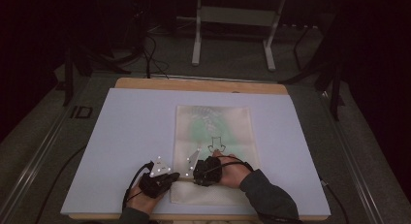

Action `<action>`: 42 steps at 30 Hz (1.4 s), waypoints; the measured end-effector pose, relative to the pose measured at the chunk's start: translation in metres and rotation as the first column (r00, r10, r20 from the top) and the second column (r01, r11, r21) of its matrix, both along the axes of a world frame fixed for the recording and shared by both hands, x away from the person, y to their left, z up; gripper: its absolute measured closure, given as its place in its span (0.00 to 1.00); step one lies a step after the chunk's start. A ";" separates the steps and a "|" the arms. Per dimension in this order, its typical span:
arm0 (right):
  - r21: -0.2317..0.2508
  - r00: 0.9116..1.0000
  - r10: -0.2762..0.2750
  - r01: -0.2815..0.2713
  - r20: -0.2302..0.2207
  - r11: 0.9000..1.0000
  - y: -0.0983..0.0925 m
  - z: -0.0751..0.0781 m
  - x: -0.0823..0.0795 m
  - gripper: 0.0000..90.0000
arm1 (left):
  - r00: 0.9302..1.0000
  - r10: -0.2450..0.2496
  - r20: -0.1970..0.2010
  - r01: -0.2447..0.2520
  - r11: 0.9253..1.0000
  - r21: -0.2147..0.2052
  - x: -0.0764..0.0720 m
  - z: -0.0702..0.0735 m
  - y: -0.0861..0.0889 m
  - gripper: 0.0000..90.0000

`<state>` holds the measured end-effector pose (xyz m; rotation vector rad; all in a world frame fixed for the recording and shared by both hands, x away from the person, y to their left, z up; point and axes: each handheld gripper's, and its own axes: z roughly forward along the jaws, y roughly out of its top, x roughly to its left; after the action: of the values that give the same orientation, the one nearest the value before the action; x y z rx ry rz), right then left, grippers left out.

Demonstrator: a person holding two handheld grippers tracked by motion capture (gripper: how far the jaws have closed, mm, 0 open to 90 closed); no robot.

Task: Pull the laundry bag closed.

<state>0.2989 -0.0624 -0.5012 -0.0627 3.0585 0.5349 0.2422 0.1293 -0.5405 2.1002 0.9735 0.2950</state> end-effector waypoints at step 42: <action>-0.037 1.000 -0.007 0.006 -0.009 0.999 -0.021 0.004 0.003 0.91 | 1.000 0.003 -0.001 -0.003 1.000 -0.001 0.000 0.000 0.000 0.99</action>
<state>0.3016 -0.0837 -0.4971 -0.0516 3.0766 0.4795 0.2420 0.1292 -0.5405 2.0982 0.9775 0.2946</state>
